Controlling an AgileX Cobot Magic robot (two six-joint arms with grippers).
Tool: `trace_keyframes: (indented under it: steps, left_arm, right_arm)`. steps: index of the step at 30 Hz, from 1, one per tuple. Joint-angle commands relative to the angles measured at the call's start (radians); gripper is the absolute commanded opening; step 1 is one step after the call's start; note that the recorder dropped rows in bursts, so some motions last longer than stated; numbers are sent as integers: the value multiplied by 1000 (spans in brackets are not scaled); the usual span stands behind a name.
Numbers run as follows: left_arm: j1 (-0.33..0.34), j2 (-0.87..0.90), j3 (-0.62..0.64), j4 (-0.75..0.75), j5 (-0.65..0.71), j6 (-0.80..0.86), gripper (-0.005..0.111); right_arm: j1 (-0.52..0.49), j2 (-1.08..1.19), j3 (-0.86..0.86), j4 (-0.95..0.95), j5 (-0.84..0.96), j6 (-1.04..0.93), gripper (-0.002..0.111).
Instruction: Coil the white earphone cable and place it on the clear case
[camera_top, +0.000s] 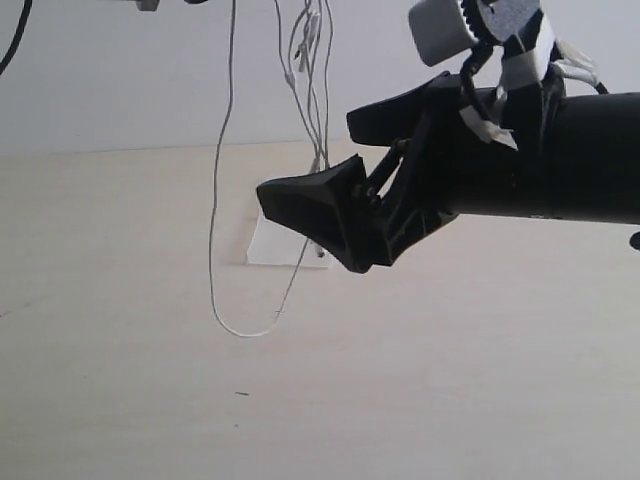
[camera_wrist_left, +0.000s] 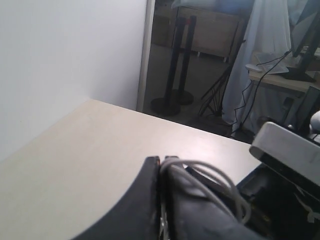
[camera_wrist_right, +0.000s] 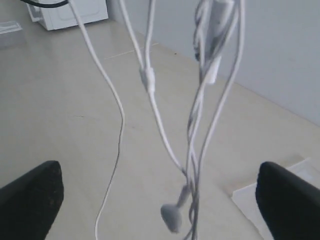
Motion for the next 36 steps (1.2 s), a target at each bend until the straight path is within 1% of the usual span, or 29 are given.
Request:
trace_keyframes:
  steps: [1, 3, 6, 10, 15, 17, 23, 29, 32, 36]
  left_arm:
    - [3, -7, -5, -18, 11, 3, 0]
    - [3, -7, -5, -18, 5, 3, 0]
    - [3, -7, -5, -18, -2, 3, 0]
    - [3, -7, -5, -20, -17, 3, 0]
    - [3, -7, -5, -45, -99, 3, 0]
    - [3, -7, -5, -45, -124, 3, 0]
    - [3, -7, -5, -47, -132, 3, 0]
    - [3, -4, -5, -75, -203, 24, 0]
    - [-5, 5, -5, -90, -215, 25, 0]
    - [-30, 18, -5, -109, -232, 76, 0]
  right_arm:
    - [-3, 46, -32, 8, 88, -10, 105]
    - [-3, 57, -36, 8, 139, -16, 105]
    - [-3, 66, -47, 8, 160, -16, 105]
    - [-3, 71, -61, 8, 160, -10, 105]
    - [-3, 71, -66, 8, 110, -16, 105]
    - [-3, 71, -71, 8, 107, -18, 105]
    - [-3, 121, -113, 8, 121, -14, 105]
    - [-3, 145, -131, 8, 130, -10, 105]
    - [-3, 155, -168, 8, 133, -10, 105]
    - [-3, 181, -202, 8, 131, -10, 105]
